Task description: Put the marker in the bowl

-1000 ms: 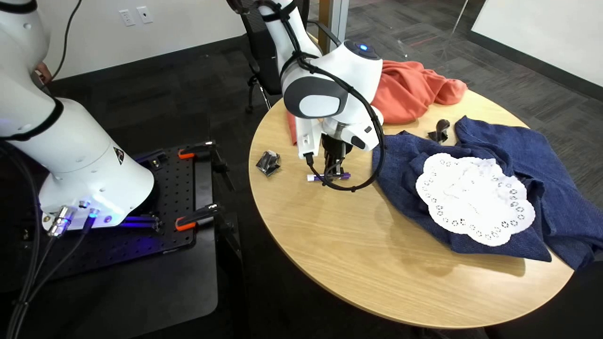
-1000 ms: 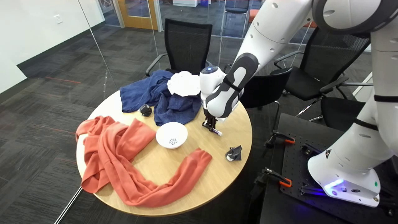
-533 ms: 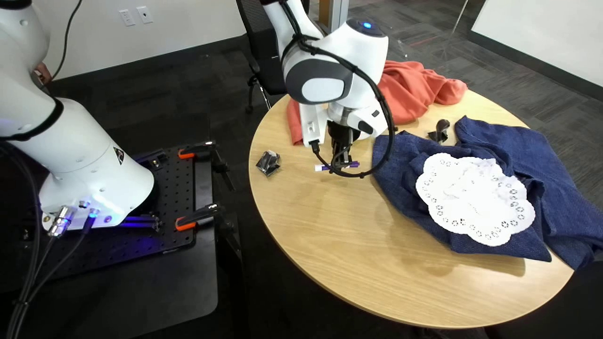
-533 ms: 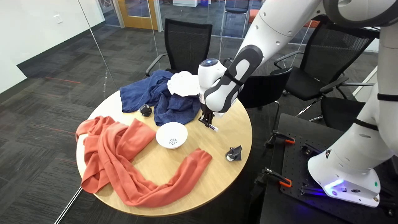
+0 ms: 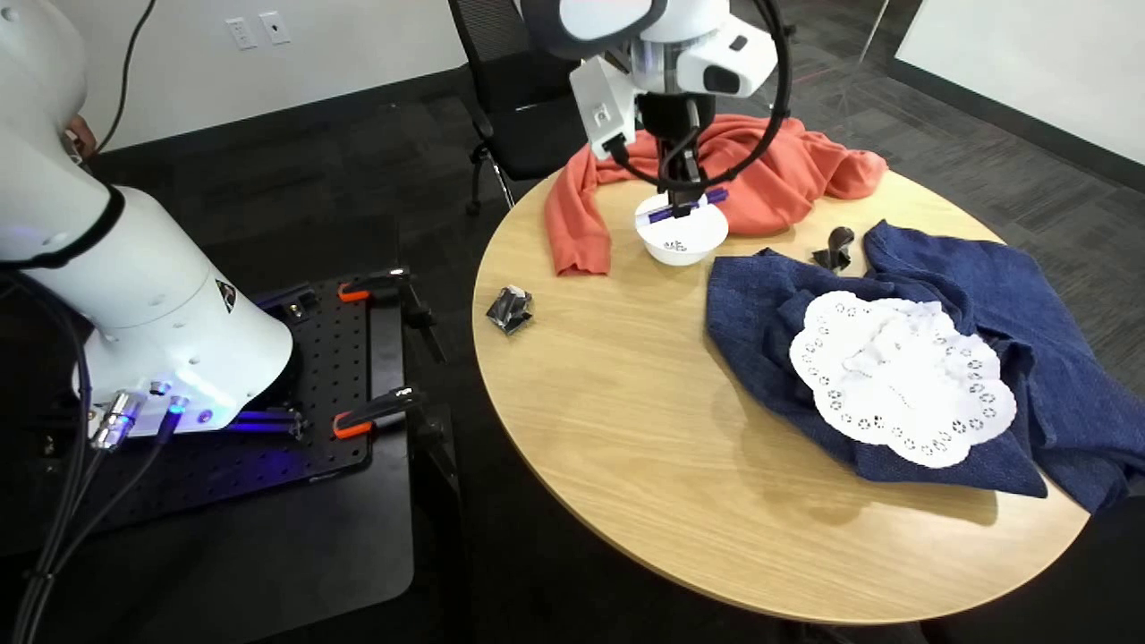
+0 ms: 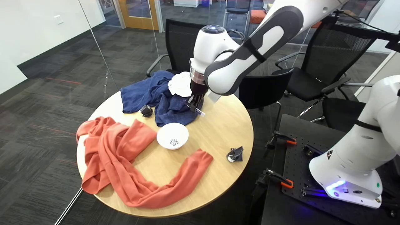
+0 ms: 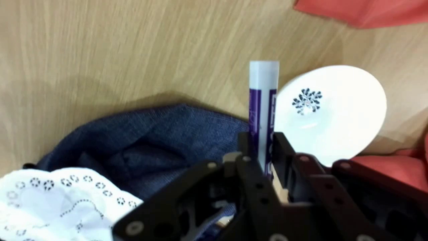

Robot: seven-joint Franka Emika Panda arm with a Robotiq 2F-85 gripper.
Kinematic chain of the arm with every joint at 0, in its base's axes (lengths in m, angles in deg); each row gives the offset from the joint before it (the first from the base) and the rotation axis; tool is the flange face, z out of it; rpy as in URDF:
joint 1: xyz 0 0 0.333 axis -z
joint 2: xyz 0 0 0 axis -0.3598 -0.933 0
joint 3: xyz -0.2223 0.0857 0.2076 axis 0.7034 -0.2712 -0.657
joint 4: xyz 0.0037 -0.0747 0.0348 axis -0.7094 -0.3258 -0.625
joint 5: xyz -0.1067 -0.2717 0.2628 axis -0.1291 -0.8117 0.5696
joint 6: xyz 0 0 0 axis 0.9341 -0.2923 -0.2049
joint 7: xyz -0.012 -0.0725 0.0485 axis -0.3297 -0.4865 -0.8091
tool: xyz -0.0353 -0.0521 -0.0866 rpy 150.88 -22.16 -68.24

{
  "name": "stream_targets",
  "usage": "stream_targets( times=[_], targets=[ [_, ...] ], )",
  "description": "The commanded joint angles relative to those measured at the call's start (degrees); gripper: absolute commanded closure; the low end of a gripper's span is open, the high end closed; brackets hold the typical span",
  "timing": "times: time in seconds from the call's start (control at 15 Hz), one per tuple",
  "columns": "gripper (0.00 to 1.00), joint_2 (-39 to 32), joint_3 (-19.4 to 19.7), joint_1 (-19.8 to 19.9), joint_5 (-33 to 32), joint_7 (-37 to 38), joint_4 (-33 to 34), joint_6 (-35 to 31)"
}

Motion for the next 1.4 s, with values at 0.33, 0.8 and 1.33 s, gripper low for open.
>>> stream_targets(
  times=[0.33,0.8,1.33],
  targets=[
    [0.95,-3.87,1.58,-5.50,-6.08,16.60,8.35,-0.55],
    [0.95,-13.30,6.46,-10.38,-7.04,32.29,17.34,0.87],
    [0.95,-20.65,8.16,-13.21,-6.54,37.92,20.98,1.58]
  ],
)
